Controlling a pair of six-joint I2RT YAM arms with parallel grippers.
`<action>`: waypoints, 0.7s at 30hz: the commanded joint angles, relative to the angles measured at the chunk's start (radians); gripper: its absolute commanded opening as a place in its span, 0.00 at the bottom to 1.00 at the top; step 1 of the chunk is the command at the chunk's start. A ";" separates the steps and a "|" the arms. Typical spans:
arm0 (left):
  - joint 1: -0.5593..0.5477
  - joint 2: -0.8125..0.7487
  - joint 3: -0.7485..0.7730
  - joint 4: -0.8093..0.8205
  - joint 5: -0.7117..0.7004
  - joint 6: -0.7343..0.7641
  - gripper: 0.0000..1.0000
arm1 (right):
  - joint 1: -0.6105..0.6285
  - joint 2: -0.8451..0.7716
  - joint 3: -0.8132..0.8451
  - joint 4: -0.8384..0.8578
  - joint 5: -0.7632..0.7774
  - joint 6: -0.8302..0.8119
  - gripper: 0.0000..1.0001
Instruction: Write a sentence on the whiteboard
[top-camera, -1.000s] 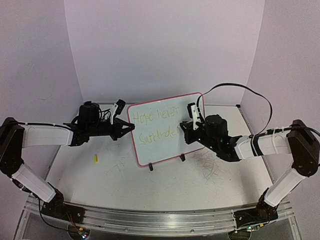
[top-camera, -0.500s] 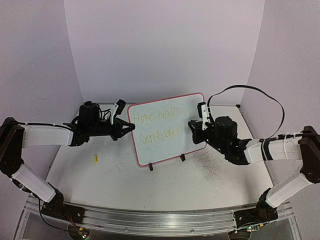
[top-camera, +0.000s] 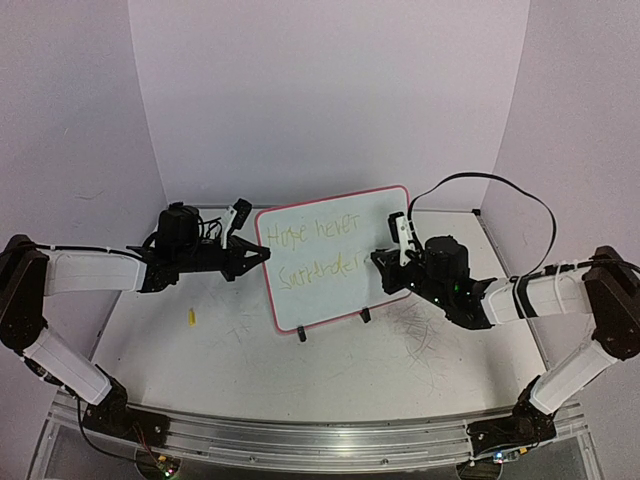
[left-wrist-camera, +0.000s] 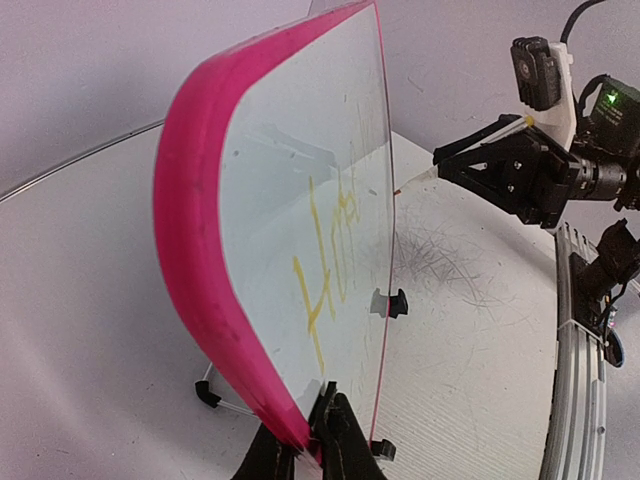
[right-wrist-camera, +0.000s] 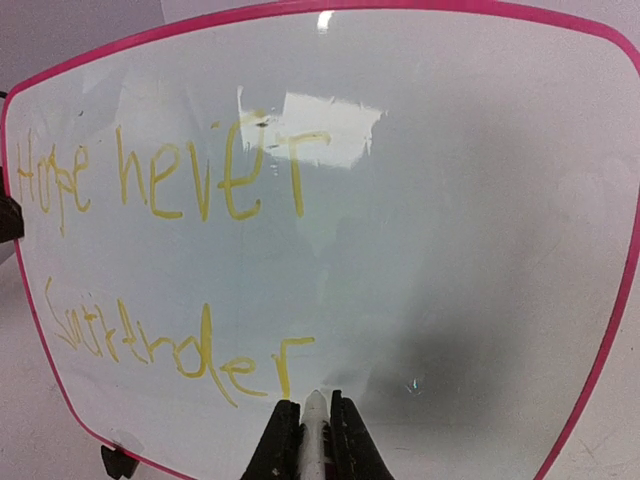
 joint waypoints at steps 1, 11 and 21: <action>0.007 0.023 0.008 -0.067 -0.128 0.132 0.00 | -0.002 0.011 0.042 0.071 0.059 0.016 0.00; 0.007 0.022 0.006 -0.068 -0.133 0.135 0.00 | -0.002 0.049 0.067 0.086 0.077 0.009 0.00; 0.007 0.024 0.007 -0.068 -0.131 0.135 0.00 | 0.016 0.071 0.070 0.076 0.027 0.019 0.00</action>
